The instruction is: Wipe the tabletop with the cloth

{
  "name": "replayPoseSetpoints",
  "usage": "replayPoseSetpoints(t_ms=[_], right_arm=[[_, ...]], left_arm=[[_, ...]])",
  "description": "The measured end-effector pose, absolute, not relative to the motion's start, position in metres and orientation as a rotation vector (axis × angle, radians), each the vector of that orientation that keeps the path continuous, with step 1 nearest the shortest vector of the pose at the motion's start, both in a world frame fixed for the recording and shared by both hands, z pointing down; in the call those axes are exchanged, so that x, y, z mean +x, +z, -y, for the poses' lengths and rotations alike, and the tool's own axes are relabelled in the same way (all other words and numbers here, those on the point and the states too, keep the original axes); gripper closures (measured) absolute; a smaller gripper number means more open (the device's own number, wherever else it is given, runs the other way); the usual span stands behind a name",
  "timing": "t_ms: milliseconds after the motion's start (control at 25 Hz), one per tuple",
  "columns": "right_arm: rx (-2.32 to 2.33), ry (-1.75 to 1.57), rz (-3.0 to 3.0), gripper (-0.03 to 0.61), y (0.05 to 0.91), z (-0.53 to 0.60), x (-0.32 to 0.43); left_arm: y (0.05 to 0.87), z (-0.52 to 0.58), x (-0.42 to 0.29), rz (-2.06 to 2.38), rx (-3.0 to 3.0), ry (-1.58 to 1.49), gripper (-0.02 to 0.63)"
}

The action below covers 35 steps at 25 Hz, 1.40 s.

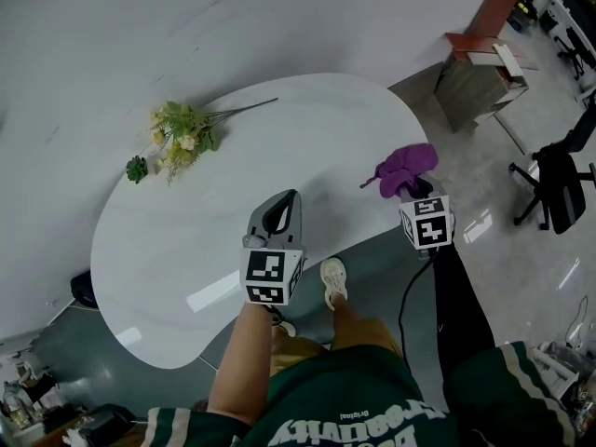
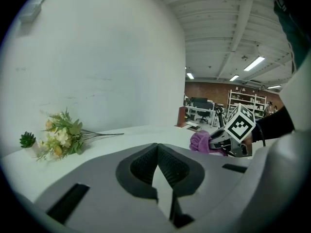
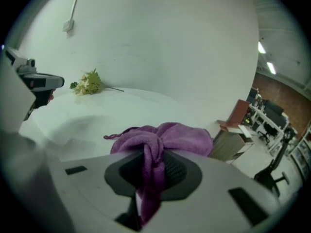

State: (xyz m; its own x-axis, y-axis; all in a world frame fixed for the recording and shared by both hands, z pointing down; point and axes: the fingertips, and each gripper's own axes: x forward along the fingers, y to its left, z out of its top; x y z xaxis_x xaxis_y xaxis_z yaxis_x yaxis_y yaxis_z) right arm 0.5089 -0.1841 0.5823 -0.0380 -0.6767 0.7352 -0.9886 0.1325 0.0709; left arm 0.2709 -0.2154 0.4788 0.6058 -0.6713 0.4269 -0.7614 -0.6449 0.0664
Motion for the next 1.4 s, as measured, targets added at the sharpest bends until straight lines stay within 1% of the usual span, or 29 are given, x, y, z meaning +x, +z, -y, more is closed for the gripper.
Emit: replayPoseSetpoints(t_ms=[160,480,840,1400], right_arm=[[1.647,0.733,1.802,0.511,0.583,0.182,0.481],[1.602,0.847,1.869,0.509,0.586,0.176,0.395],[1.554,0.878,1.899,0.509,0.588,0.156,0.301],[1.437,0.851,1.938,0.508,0.589,0.119,0.141]], left_arm=[[0.477,0.213,0.227,1.268,2.543,0.528,0.614],[0.470,0.197,0.147,1.393,2.468,0.512,0.614],[0.448,0.171,0.058,1.457,2.458,0.434,0.614],[0.438,0.113,-0.106,1.578,2.396,0.373,0.614]])
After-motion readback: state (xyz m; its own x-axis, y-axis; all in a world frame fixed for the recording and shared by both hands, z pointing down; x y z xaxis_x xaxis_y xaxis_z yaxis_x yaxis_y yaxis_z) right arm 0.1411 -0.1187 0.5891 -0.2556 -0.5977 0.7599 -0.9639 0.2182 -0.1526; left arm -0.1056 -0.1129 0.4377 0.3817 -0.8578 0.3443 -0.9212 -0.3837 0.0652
